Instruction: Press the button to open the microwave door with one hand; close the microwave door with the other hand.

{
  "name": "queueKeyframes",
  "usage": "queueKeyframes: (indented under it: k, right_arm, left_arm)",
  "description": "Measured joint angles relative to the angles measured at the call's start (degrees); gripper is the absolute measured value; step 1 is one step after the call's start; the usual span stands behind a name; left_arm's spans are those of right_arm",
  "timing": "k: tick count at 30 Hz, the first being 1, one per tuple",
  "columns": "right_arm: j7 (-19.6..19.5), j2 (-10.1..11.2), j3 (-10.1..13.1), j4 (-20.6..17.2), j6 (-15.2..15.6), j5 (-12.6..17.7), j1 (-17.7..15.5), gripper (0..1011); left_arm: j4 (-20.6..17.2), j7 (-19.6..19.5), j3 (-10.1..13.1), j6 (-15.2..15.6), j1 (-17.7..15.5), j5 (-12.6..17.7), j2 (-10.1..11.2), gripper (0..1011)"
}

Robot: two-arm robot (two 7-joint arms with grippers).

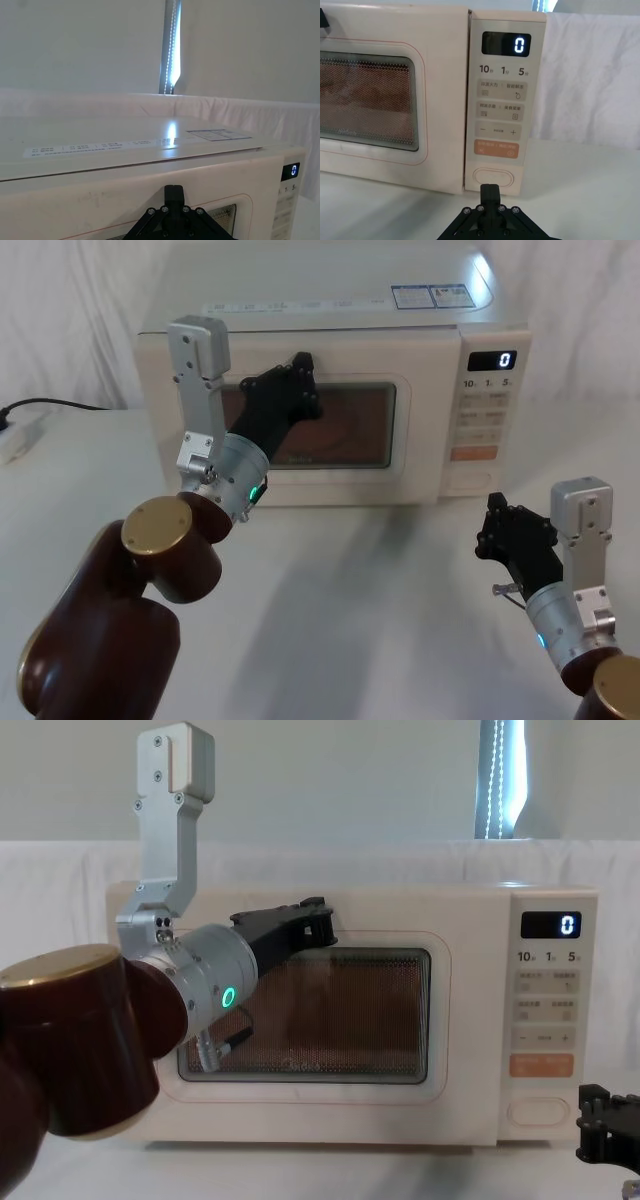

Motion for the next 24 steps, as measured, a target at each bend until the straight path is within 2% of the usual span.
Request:
queueKeyframes:
  k: [24]
  right_arm:
    - [0.0,0.0,0.0,0.0,0.0,0.0,0.0,0]
  left_arm:
    - [2.1,-0.8,-0.2,-0.4,-1.3,0.1,-0.5,0]
